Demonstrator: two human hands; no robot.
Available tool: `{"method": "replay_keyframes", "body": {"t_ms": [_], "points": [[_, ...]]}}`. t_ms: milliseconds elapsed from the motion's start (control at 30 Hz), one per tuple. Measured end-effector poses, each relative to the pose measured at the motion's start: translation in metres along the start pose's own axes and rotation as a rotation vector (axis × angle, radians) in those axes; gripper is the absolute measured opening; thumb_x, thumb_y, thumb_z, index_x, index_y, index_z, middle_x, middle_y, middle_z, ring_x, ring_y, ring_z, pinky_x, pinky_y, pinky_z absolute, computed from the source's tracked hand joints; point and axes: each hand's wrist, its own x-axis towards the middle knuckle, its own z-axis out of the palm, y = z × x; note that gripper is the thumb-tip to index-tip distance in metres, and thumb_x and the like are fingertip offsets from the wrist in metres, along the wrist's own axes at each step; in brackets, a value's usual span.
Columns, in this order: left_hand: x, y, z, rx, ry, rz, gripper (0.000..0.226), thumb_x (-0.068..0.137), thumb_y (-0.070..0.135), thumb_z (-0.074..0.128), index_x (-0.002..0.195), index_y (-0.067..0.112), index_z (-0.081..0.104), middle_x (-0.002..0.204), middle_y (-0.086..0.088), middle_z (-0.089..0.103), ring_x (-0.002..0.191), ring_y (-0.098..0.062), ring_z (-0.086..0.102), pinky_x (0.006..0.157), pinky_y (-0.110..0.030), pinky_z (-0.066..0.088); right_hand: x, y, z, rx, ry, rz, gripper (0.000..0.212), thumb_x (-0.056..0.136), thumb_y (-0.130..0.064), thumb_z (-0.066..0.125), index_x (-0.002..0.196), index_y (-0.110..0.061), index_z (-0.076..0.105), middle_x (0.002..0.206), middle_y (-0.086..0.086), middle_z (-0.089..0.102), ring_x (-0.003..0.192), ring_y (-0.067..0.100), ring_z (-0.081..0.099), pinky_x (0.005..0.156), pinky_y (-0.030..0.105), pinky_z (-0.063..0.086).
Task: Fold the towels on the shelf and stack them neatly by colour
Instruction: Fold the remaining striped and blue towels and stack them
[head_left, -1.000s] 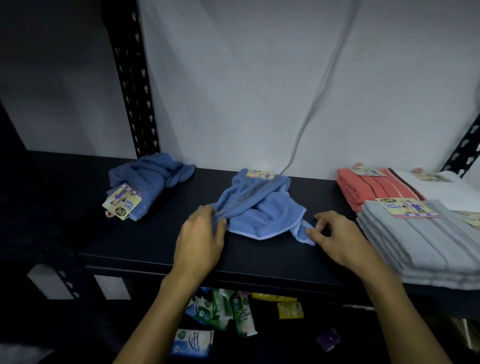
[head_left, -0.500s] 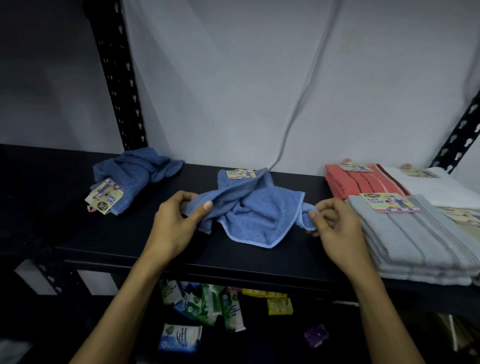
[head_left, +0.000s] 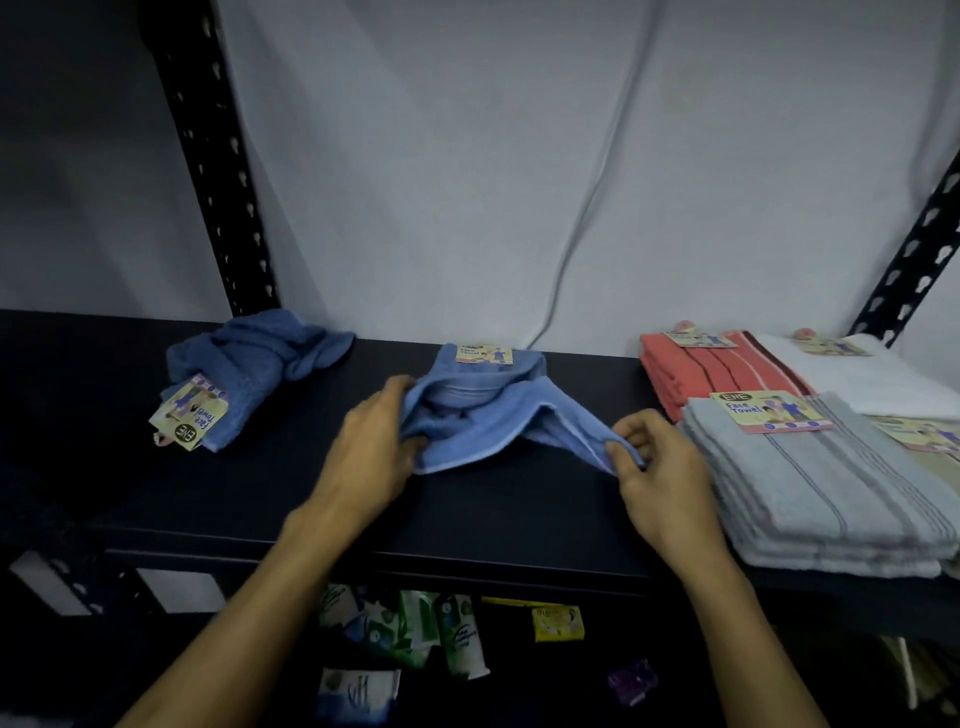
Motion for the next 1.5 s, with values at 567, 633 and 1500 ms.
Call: {"method": "replay_keyframes", "body": {"t_ms": [567, 633, 1500], "points": [[0.03, -0.023, -0.099, -0.035, 0.266, -0.199, 0.043, 0.088, 0.044, 0.074, 0.07, 0.009, 0.056, 0.064, -0.005, 0.06, 0.061, -0.02, 0.054, 0.052, -0.031, 0.037, 0.033, -0.053, -0.017, 0.523, -0.175, 0.136, 0.011, 0.088, -0.001, 0.071, 0.093, -0.004, 0.063, 0.068, 0.016, 0.057, 0.049, 0.017, 0.05, 0.047, 0.025, 0.04], [0.032, -0.005, -0.102, -0.066, 0.27, -0.159, 0.045, 0.086, 0.047, 0.076, 0.074, 0.004, 0.065, 0.068, -0.014, 0.066, 0.062, -0.024, 0.06, 0.055, -0.036, 0.048, 0.037, -0.071, -0.019, 0.562, -0.248, 0.077, 0.008, 0.088, 0.0, 0.071, 0.092, -0.004, 0.066, 0.07, 0.016, 0.061, 0.053, 0.02, 0.051, 0.05, 0.027, 0.042], [0.009, 0.081, -0.063, -0.379, -0.099, 0.227, 0.011, 0.095, 0.022, 0.069, 0.089, 0.018, 0.077, 0.08, 0.004, 0.077, 0.078, -0.012, 0.075, 0.075, -0.04, 0.062, 0.027, -0.102, 0.015, 0.284, -0.18, -0.384, 0.007, 0.085, -0.012, 0.078, 0.084, -0.018, 0.077, 0.078, -0.005, 0.068, 0.069, 0.019, 0.063, 0.065, 0.032, 0.051]]}}
